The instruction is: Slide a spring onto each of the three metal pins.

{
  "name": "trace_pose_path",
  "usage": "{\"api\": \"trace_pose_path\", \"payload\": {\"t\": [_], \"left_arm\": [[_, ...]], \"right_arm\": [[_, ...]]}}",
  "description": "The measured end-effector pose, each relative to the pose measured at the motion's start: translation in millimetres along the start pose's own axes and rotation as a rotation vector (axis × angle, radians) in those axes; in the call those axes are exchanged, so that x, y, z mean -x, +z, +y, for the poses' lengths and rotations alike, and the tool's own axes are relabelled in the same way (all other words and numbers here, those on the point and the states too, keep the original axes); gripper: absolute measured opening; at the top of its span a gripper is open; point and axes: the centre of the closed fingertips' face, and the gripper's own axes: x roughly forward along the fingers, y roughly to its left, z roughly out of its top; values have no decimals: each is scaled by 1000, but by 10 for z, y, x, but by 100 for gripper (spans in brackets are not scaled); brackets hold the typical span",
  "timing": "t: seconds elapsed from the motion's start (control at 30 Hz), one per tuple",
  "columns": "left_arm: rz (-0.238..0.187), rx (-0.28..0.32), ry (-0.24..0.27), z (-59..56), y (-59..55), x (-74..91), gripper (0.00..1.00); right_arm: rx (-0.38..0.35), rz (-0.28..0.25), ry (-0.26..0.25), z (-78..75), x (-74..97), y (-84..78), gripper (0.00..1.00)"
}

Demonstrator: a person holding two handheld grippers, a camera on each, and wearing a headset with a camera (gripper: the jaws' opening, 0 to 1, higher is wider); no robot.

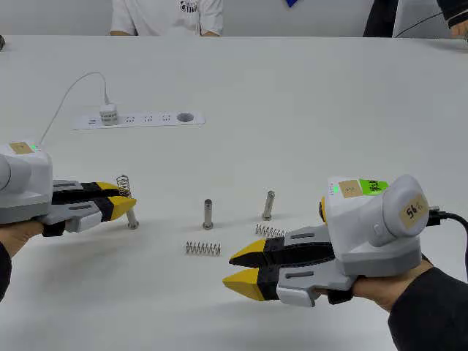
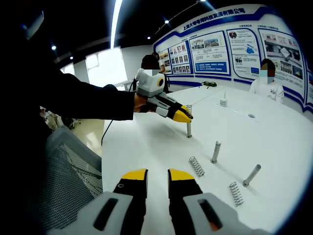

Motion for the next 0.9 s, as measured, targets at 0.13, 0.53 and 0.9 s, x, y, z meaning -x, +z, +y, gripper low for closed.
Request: {"api": "trace_pose_path", "payload": {"t": [0.13, 0.53, 0.9], "left_arm": [[1, 3, 2, 2, -22, -9, 10], [-3, 14, 7, 7, -99, -45, 10], [0, 19, 8, 9, -148, -83, 10]], "right_arm": [[-1, 0, 0, -2, -2, -2, 17], [-7, 6, -1, -14, -6, -24, 17], [-13, 8, -2, -30, -12, -41, 17]]}}
